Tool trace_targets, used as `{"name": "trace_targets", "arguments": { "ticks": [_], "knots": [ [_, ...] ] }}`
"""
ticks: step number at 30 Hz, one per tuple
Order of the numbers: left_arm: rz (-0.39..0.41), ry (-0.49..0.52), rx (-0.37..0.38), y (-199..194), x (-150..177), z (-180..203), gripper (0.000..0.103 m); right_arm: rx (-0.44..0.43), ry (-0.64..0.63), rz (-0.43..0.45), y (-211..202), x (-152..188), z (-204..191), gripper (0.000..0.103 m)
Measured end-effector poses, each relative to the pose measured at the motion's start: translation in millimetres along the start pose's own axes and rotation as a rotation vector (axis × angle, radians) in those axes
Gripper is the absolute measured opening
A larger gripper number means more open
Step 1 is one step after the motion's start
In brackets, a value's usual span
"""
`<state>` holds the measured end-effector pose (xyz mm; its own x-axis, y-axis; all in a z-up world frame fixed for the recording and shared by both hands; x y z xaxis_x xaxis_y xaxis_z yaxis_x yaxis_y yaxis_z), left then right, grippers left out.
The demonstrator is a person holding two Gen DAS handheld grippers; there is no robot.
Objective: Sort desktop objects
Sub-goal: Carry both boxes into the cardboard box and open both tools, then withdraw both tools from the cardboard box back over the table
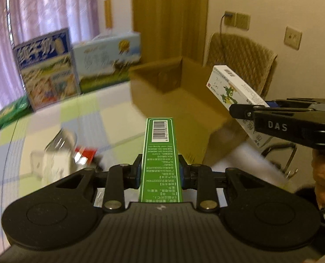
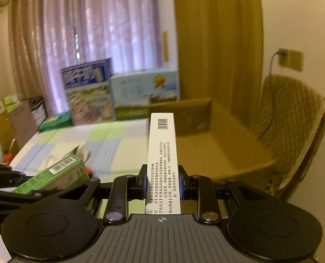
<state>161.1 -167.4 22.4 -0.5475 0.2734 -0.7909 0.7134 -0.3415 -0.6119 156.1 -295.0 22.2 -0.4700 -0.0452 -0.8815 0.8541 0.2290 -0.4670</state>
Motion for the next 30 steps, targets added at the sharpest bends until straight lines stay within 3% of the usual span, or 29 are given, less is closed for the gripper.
{"name": "trace_targets", "arguments": {
  "ticks": [5,13,23,30],
  "knots": [
    [0.023,0.004,0.041,31.4,-37.9,27.5,0.025,0.043,-0.014,-0.011,17.9,-22.2,40.9,0.023],
    [0.027,-0.013,0.09,93.1,-79.6,52.4,0.025,0.054,0.004,-0.08,61.6,-29.9,82.0,0.023],
    [-0.004,-0.014,0.112,155.5,-84.2,59.2,0.025,0.052,0.016,-0.132,106.9,-31.1,106.4,0.023],
    [0.025,-0.005,0.09,150.2,-83.3,50.3,0.027,0.039,0.01,-0.16,115.7,-25.4,107.0,0.023]
  ]
}}
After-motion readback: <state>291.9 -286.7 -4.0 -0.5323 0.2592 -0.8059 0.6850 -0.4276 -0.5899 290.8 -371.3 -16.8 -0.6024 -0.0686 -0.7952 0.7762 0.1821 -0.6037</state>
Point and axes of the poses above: each gripper's, at about its wrist camera, not at the fingertips, and y roughly the way its jaws point, z to its right, x to its underside, the point moved 6 cm from there along y, roughly the way its jaws point, and after that the axes turned 1 degree about z, right-handed, at the moved point
